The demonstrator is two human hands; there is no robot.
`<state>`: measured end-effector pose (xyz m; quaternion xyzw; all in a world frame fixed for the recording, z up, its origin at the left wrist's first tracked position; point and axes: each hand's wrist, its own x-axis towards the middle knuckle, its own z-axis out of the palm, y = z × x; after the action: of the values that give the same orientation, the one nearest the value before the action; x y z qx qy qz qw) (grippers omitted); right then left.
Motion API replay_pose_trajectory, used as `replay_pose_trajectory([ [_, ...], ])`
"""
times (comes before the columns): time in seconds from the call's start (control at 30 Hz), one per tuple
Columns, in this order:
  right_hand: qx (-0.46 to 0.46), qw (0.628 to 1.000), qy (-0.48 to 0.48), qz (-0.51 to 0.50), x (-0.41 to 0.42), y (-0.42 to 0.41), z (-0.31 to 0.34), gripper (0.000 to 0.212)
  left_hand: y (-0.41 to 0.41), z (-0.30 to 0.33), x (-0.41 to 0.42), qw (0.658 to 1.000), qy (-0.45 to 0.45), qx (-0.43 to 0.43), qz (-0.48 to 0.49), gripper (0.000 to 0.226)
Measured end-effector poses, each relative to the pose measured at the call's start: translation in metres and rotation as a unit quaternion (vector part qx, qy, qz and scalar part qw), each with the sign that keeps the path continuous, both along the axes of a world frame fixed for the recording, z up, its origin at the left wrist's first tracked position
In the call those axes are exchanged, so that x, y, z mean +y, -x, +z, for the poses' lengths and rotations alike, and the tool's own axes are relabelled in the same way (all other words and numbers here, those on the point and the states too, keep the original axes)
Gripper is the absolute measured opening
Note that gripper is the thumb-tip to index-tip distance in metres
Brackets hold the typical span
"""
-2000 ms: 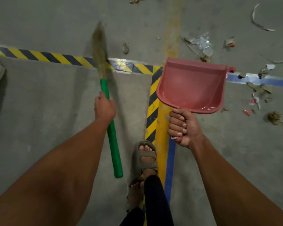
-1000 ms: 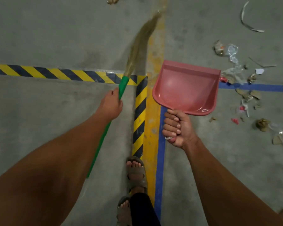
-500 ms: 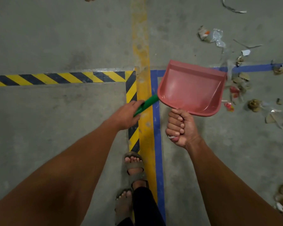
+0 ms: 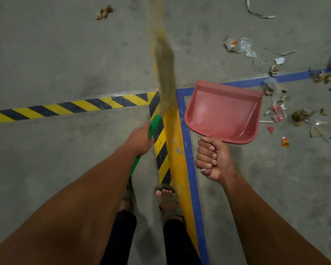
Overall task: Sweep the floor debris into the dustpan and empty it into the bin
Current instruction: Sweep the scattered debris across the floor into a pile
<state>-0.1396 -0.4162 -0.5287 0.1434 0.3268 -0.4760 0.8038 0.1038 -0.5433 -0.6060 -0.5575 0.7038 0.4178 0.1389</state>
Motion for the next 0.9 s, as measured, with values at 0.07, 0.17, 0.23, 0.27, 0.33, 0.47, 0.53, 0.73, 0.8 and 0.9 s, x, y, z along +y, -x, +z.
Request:
replay_pose_trajectory([
  [0.07,0.003,1.000,0.002,0.002,-0.008,-0.013,0.002,0.043,-0.006,0.002,-0.004,0.998,-0.016,0.037,-0.054,0.061],
  [0.17,0.003,1.000,0.006,0.000,-0.029,-0.041,0.005,0.042,-0.032,0.010,-0.022,0.991,-0.016,0.088,-0.097,0.064],
  [0.23,-0.006,1.000,0.010,0.004,-0.045,-0.062,0.005,0.044,-0.055,0.016,-0.039,0.989,0.004,0.101,-0.104,0.065],
  [0.27,-0.014,1.000,0.017,0.010,-0.056,-0.074,0.004,0.044,-0.071,0.019,-0.050,0.990,0.021,0.102,-0.097,0.065],
  [0.33,-0.024,0.999,0.028,0.020,-0.079,-0.097,0.004,0.042,-0.104,0.021,-0.073,0.992,0.058,0.098,-0.058,0.065],
  [0.47,-0.012,0.999,0.029,0.034,-0.128,-0.140,0.008,0.040,-0.169,0.020,-0.127,0.982,0.156,0.068,0.083,0.063],
  [0.53,-0.012,0.998,0.034,0.043,-0.153,-0.157,0.009,0.040,-0.193,0.019,-0.157,0.967,0.204,0.037,0.147,0.060],
  [0.73,-0.026,0.995,0.044,0.089,-0.209,-0.187,-0.007,0.042,-0.227,0.009,-0.251,0.950,0.207,-0.056,0.227,0.041],
  [0.8,-0.024,0.994,0.042,0.099,-0.221,-0.193,-0.016,0.043,-0.227,0.004,-0.276,0.959,0.182,-0.060,0.208,0.035],
  [0.9,-0.021,0.994,0.033,0.102,-0.230,-0.198,-0.023,0.042,-0.217,-0.001,-0.290,0.980,0.139,-0.056,0.133,0.044],
])
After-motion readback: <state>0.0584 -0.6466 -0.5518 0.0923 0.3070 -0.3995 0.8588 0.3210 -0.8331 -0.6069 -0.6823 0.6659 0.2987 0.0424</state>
